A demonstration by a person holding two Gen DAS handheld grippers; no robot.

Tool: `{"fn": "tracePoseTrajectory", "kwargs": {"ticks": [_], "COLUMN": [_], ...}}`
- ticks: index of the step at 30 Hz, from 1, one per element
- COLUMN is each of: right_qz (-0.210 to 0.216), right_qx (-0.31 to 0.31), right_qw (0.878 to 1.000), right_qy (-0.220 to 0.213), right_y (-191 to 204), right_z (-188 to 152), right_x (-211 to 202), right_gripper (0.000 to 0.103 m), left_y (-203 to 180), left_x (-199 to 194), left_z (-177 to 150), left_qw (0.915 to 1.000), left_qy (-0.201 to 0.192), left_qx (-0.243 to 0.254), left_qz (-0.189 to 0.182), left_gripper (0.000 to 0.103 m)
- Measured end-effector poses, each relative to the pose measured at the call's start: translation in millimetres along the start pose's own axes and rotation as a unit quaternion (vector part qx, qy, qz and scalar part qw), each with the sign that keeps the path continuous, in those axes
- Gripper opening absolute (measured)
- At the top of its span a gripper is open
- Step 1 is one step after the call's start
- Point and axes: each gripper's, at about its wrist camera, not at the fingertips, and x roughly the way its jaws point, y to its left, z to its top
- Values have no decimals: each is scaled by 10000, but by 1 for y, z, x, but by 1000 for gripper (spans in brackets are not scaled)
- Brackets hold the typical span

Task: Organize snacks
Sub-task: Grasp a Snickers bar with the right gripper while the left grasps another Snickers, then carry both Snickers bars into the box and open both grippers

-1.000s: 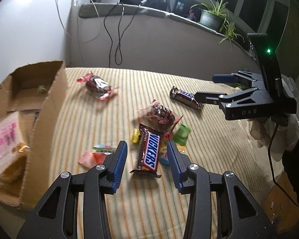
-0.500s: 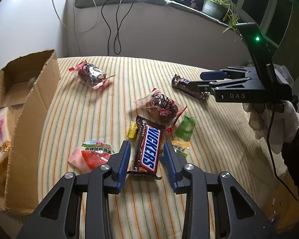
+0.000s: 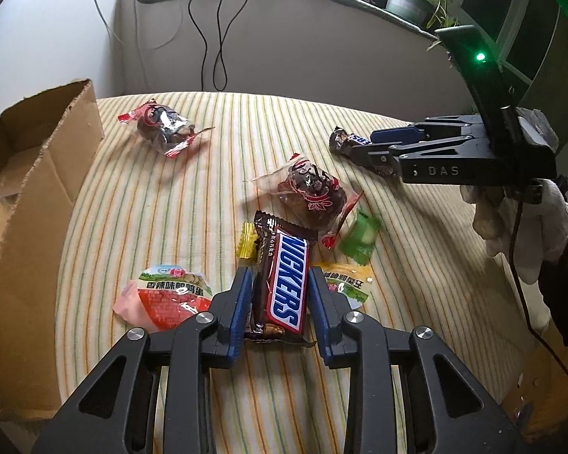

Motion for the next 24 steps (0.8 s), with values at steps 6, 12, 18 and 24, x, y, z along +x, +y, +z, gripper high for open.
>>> {"fn": "tracePoseTrajectory", "kwargs": {"ticks": [6,12,18,24], "right_qz": [92,87,88,115], "right_qx": [114,130,185,102], "right_qw": [9998,9999,9997,9993], "right_qy": [149,72,-109,-334], "right_y": [-4,-1,3,17], "right_z": [1,0,-1,7], "right_x": [10,3,-16,-41], "right_gripper": [30,30,30,30], "left_y": [1,4,7,12], "left_x": [0,-5,-21,-43], "left_z": [0,-3,-5,-7], "left_qw": [10000,10000,9997,9988], "left_qy": [-29,-83,-224,-465], "left_qx": [4,-14,-72,-112], "left_qz": [-15,5,-37,-58], "left_gripper": [28,28,28,28]}}
